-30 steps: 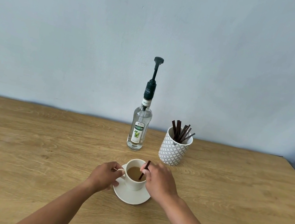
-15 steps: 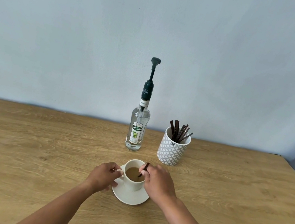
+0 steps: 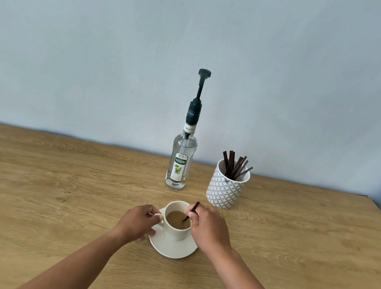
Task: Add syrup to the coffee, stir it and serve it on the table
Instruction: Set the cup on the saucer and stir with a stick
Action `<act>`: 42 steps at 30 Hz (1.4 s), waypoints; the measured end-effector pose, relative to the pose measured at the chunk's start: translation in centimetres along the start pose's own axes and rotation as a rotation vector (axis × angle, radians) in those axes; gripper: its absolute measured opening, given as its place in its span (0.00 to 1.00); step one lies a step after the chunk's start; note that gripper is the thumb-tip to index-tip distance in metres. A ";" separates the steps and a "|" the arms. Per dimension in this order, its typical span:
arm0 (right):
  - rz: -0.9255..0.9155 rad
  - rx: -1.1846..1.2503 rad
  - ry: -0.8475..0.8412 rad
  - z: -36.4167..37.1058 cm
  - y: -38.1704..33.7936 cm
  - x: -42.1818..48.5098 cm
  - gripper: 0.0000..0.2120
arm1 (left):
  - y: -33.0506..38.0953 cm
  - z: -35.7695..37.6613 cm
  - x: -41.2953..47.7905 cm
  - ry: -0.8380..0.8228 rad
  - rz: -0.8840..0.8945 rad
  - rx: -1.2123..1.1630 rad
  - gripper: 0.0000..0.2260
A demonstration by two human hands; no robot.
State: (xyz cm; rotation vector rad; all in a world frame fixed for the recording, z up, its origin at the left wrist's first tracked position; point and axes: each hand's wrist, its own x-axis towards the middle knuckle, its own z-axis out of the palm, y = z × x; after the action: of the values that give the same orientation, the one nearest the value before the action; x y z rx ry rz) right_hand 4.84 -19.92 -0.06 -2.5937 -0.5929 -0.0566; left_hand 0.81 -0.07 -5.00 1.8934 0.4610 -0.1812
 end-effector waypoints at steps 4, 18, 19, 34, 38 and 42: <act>0.031 0.029 -0.041 0.1 -0.2 0.0 0.07 | -0.1 0.0 0.1 -0.002 0.003 -0.005 0.05; -0.021 -0.030 -0.001 0.4 0.0 -0.1 0.08 | 0.3 0.1 -0.4 0.002 0.003 0.021 0.06; -0.032 -0.027 0.005 0.4 0.0 -0.2 0.07 | 0.3 0.1 -0.4 0.003 0.002 0.020 0.06; 0.019 -0.002 -0.018 0.3 0.0 -0.3 0.08 | 0.3 0.2 -0.3 0.015 0.011 0.012 0.04; 0.022 -0.004 -0.004 0.0 0.0 -0.6 0.06 | -0.1 0.7 -0.2 0.040 0.035 -0.032 0.04; 0.061 0.087 -0.027 0.2 -0.3 -0.7 0.07 | -1.0 0.9 -0.2 0.093 0.073 -0.086 0.09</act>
State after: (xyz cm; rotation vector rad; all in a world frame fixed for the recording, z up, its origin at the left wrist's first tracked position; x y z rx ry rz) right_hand 4.08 -19.82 -0.18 -2.5294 -0.5143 0.0231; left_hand 0.26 -0.67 -6.13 1.8365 0.4544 -0.0244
